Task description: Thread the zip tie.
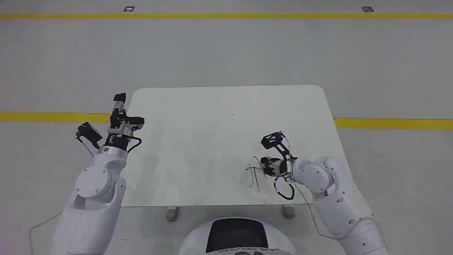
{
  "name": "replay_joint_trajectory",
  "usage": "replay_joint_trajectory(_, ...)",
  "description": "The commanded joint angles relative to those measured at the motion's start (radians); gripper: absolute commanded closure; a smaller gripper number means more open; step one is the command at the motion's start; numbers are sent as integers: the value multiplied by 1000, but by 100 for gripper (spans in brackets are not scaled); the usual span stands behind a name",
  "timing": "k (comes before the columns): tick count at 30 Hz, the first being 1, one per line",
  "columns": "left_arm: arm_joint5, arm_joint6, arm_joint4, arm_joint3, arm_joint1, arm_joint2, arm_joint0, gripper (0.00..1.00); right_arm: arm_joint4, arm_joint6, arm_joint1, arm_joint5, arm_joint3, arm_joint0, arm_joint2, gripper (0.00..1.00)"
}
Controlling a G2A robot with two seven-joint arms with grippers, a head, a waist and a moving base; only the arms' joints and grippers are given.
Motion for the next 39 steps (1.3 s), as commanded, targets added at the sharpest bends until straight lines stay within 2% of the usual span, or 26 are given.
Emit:
replay_joint_trajectory(1, 0, 0, 0, 0, 0, 0, 0, 0, 1, 0, 0, 0, 0, 0, 0, 100)
replay_joint_trajectory(5, 0, 0, 0, 0, 0, 0, 0, 0, 33, -32, -1, 4, 7, -4, 0, 100)
replay_joint_trajectory(9, 0, 0, 0, 0, 0, 0, 0, 0, 141, -66, 1, 15, 15, -2, 25, 100)
replay_joint_trajectory(15, 0, 0, 0, 0, 0, 0, 0, 0, 376, -92, 1, 73, 37, -2, 69, 100)
replay_joint_trajectory(24, -3, -4, 6, -4, 0, 1, -2, 0, 382, -108, 1, 72, 37, -5, 64, 100)
replay_joint_trajectory(27, -30, -75, 103, -40, 4, 24, -22, 0, 396, -129, 3, 92, 35, -8, 66, 100)
replay_joint_trajectory(30, -34, -174, 258, -73, 12, 63, -43, 0, 430, -152, 5, 136, 35, -7, 77, 100)
replay_joint_trajectory(33, -32, -243, 368, -91, 15, 110, -65, 0, 464, -173, 4, 183, 34, -6, 80, 100)
replay_joint_trajectory(35, -26, -273, 420, -96, 15, 152, -81, 0, 505, -184, 2, 219, 39, -2, 75, 100)
replay_joint_trajectory(36, -41, -284, 437, -95, 15, 167, -88, 0, 509, -187, 2, 225, 42, 1, 72, 100)
replay_joint_trajectory(39, -45, -282, 449, -91, 15, 169, -90, 0, 509, -187, 2, 225, 42, 1, 72, 100)
